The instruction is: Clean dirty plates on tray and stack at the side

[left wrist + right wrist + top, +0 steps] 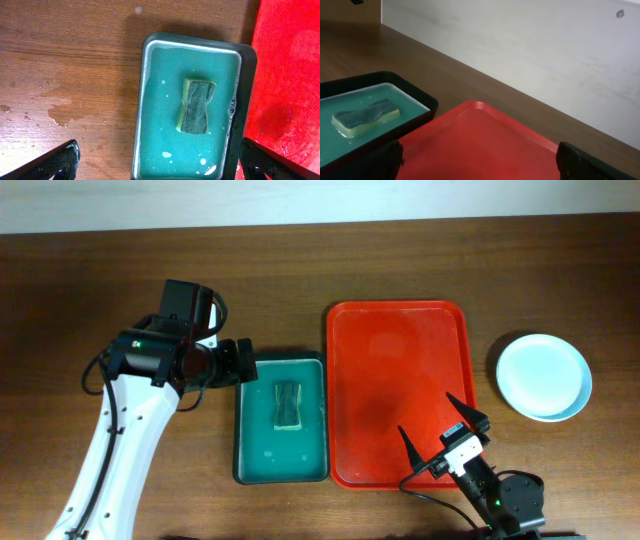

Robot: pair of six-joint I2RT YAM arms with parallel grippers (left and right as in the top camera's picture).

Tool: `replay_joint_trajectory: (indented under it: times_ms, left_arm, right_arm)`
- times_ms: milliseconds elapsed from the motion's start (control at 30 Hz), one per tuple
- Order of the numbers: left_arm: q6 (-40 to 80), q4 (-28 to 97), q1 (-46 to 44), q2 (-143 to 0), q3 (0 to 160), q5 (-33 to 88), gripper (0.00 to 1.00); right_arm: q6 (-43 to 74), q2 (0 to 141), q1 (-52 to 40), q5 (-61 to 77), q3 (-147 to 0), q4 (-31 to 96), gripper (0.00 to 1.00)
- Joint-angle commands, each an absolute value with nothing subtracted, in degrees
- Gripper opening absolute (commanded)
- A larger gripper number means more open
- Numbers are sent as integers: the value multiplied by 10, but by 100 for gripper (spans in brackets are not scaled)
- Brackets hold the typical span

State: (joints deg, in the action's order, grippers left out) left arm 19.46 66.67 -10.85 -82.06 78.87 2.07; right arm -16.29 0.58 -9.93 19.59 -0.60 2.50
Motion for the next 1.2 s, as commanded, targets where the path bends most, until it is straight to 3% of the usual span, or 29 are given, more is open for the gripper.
replay_joint_trajectory:
  times_ms: [0, 833, 1167]
  left_arm:
    - [192, 667, -107, -816, 795, 17, 99]
    - [192, 681, -107, -816, 795, -15, 100]
    - [41, 499, -107, -475, 712, -30, 100]
  right_arm:
    - [-156, 4, -97, 204, -3, 28, 98]
    - [-156, 4, -97, 204, -3, 28, 98]
    - [-156, 4, -97, 204, -3, 28, 98]
